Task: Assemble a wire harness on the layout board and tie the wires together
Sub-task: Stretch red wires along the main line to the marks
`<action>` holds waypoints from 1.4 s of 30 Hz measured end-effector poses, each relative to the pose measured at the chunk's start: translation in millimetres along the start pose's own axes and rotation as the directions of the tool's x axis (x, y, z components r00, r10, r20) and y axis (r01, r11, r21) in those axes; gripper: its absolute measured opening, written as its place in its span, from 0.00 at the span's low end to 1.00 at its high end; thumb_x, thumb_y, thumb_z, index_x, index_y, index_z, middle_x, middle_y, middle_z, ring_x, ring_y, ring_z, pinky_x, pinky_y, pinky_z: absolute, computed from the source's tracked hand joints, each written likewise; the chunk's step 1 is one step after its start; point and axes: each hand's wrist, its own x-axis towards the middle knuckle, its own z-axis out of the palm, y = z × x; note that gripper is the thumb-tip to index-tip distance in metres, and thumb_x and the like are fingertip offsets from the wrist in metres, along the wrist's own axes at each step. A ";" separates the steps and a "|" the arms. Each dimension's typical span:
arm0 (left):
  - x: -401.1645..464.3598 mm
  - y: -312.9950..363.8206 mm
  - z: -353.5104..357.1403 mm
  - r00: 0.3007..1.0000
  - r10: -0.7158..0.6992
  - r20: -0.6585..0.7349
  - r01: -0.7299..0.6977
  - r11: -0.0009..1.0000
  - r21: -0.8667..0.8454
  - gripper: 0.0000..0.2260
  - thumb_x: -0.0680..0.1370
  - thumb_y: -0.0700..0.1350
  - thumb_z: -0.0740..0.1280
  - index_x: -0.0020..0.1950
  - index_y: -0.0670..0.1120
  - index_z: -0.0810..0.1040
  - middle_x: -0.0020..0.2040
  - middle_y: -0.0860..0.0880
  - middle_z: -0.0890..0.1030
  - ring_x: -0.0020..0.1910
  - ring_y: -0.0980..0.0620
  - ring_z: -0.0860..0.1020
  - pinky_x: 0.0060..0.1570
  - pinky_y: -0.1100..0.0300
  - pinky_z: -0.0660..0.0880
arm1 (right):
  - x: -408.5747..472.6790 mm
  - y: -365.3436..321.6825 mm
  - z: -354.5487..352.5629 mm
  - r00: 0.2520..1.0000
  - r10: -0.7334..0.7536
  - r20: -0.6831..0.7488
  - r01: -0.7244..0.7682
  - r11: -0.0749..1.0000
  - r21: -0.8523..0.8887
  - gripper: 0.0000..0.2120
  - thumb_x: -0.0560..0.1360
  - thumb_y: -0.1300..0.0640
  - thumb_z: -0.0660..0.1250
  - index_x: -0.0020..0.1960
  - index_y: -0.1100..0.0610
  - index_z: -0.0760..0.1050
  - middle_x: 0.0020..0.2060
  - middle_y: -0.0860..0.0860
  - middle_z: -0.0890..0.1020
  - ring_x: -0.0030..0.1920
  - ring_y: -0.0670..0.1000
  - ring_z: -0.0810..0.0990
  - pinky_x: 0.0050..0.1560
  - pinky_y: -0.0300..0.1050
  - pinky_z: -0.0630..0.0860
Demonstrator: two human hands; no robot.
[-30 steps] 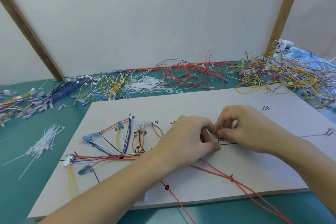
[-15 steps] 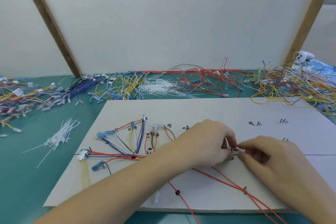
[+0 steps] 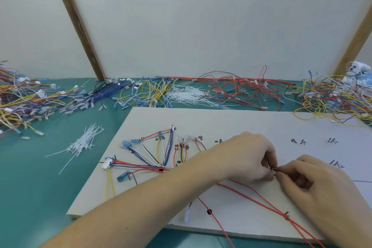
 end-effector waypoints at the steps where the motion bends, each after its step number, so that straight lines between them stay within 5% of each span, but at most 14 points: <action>1: 0.8 -0.5 -0.4 1.000 -0.001 0.003 0.001 1.000 -0.002 0.09 0.75 0.44 0.77 0.55 0.48 0.85 0.43 0.54 0.82 0.44 0.53 0.78 0.47 0.60 0.74 | 1.0 1.1 -1.2 1.000 0.005 0.003 -0.005 1.000 0.019 0.16 0.65 0.65 0.81 0.37 0.44 0.84 0.30 0.42 0.78 0.37 0.43 0.77 0.38 0.39 0.71; 6: 2.9 -6.4 -0.3 1.000 -0.005 0.013 0.006 0.998 -0.061 0.10 0.74 0.44 0.78 0.55 0.48 0.86 0.41 0.54 0.82 0.38 0.59 0.77 0.39 0.70 0.70 | -0.9 7.2 -8.1 0.999 0.041 0.030 -0.046 0.977 0.208 0.25 0.67 0.70 0.78 0.44 0.39 0.82 0.37 0.40 0.83 0.33 0.44 0.78 0.39 0.29 0.73; 10: 5.1 -9.5 0.5 1.000 0.010 0.006 -0.010 0.998 -0.054 0.10 0.74 0.45 0.79 0.54 0.49 0.86 0.41 0.55 0.83 0.36 0.63 0.77 0.35 0.76 0.67 | -2.9 10.3 -9.8 0.997 0.071 0.026 -0.075 0.959 0.273 0.19 0.69 0.67 0.79 0.44 0.43 0.83 0.36 0.39 0.84 0.36 0.45 0.81 0.39 0.29 0.74; 17: 6.5 -11.2 0.4 1.000 0.004 0.024 -0.002 0.995 -0.102 0.09 0.73 0.44 0.79 0.53 0.49 0.87 0.40 0.54 0.85 0.34 0.64 0.77 0.37 0.71 0.71 | -1.4 12.0 -11.1 0.996 0.072 0.056 -0.084 0.965 0.248 0.15 0.70 0.64 0.79 0.42 0.43 0.86 0.36 0.40 0.84 0.39 0.46 0.79 0.39 0.28 0.70; 33: 6.1 -10.8 -1.2 1.000 0.002 0.024 0.000 0.996 -0.087 0.09 0.73 0.44 0.79 0.53 0.49 0.87 0.39 0.56 0.84 0.32 0.67 0.76 0.34 0.76 0.69 | 1.7 9.8 -8.8 0.991 0.105 0.081 -0.125 0.949 0.288 0.13 0.71 0.65 0.78 0.41 0.46 0.86 0.32 0.36 0.82 0.33 0.40 0.75 0.34 0.27 0.68; 42: -1.2 3.6 -0.3 1.000 -0.003 -0.003 0.003 1.000 0.029 0.10 0.75 0.44 0.76 0.56 0.48 0.87 0.44 0.52 0.84 0.43 0.53 0.79 0.45 0.62 0.74 | 1.4 9.4 -6.4 0.995 0.087 0.052 -0.099 0.952 0.289 0.18 0.70 0.65 0.79 0.38 0.40 0.86 0.32 0.42 0.80 0.31 0.42 0.73 0.33 0.28 0.68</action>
